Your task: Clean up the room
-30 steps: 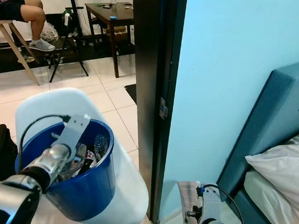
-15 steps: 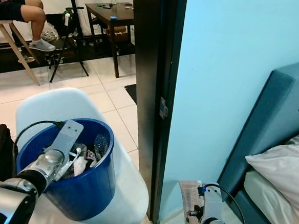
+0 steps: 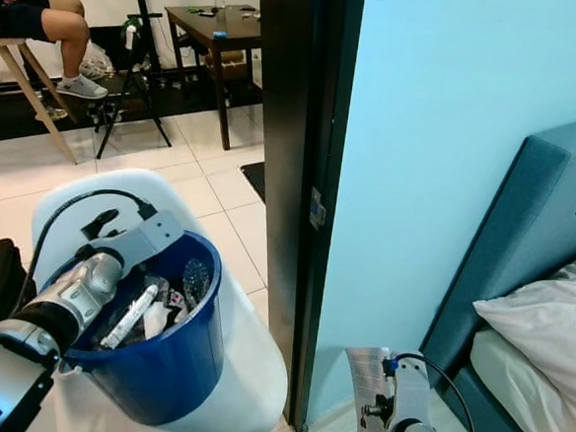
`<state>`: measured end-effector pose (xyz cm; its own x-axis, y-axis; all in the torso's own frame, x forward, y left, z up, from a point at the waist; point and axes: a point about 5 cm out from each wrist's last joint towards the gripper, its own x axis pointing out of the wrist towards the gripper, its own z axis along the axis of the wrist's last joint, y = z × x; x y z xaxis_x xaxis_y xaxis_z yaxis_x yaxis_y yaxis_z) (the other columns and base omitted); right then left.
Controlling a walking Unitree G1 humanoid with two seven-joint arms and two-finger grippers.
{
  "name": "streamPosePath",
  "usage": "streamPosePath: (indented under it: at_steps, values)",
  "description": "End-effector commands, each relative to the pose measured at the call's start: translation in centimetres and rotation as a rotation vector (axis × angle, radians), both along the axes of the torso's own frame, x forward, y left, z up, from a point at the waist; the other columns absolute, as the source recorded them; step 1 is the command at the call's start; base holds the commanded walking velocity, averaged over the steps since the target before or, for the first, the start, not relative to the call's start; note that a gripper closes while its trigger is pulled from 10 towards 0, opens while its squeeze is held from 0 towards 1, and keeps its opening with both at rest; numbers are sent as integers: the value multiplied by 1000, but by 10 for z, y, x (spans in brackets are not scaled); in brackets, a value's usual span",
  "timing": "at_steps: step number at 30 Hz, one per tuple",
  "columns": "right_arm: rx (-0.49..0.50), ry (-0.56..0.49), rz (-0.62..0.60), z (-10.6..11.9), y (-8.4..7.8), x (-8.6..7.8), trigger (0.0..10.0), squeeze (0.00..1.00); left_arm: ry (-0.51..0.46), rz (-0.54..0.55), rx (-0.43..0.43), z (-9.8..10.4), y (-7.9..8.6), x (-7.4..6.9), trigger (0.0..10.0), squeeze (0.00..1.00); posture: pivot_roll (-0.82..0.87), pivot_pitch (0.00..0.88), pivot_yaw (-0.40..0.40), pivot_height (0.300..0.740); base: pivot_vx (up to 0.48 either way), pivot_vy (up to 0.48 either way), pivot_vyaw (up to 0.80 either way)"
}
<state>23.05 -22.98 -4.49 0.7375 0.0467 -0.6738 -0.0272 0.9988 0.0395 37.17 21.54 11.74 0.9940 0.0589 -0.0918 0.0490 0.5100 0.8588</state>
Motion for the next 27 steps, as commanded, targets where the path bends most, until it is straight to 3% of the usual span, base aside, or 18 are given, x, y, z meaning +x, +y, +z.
streamPosePath:
  at_steps: [1,2,4,5,6,8,14,22,23,24,25,26,27]
  values:
    - [-4,-35,9,7,0,10,10000,0,-84,-83,-11,18,-5,5,10000,1000,-120,0,-7,740,0,0,0]
    - [-7,-36,12,8,0,11,10000,0,-133,-147,-39,28,-12,6,10000,1000,-119,0,-8,740,0,0,0]
    - [-7,-36,12,8,0,11,10000,0,-133,-147,-39,28,-12,6,10000,1000,-119,0,-8,740,0,0,0]
    - [-9,-37,16,8,0,11,10000,0,-164,-192,-140,37,-20,7,10000,0,-116,0,-9,740,0,0,0]
    - [-9,-37,16,8,0,11,10000,0,-164,-192,-140,37,-20,7,10000,0,-116,0,-9,740,0,0,0]
    - [-7,-41,17,9,1,13,10000,0,-148,-229,-384,41,-30,8,10000,0,-114,0,-7,740,0,0,0]
    - [-3,-45,14,10,2,14,10000,0,-48,-239,-420,13,-44,0,10000,0,-113,0,-6,740,-240,0,0]
    - [-1,-46,13,9,3,14,10000,0,-29,-266,-533,0,-59,-8,10000,0,-108,0,-8,740,-480,0,0]
    - [-2,-45,13,9,3,14,10000,0,-37,-267,-588,1,-63,-8,10000,0,-105,0,-10,740,-480,0,0]
    - [-2,-45,13,9,3,14,10000,0,-37,-267,-588,1,-63,-8,10000,0,-105,0,-10,740,-480,0,0]
    - [-5,-45,20,10,4,15,10000,0,-54,-274,-729,8,-71,-7,10000,0,-103,0,-10,740,-480,0,0]
    - [-5,-45,20,10,4,15,10000,0,-54,-274,-729,8,-71,-7,10000,0,-103,0,-10,740,-480,0,0]
    - [-6,-45,22,10,4,15,10000,0,-64,-279,-784,11,-74,-6,10000,0,-103,0,-10,740,-480,0,0]
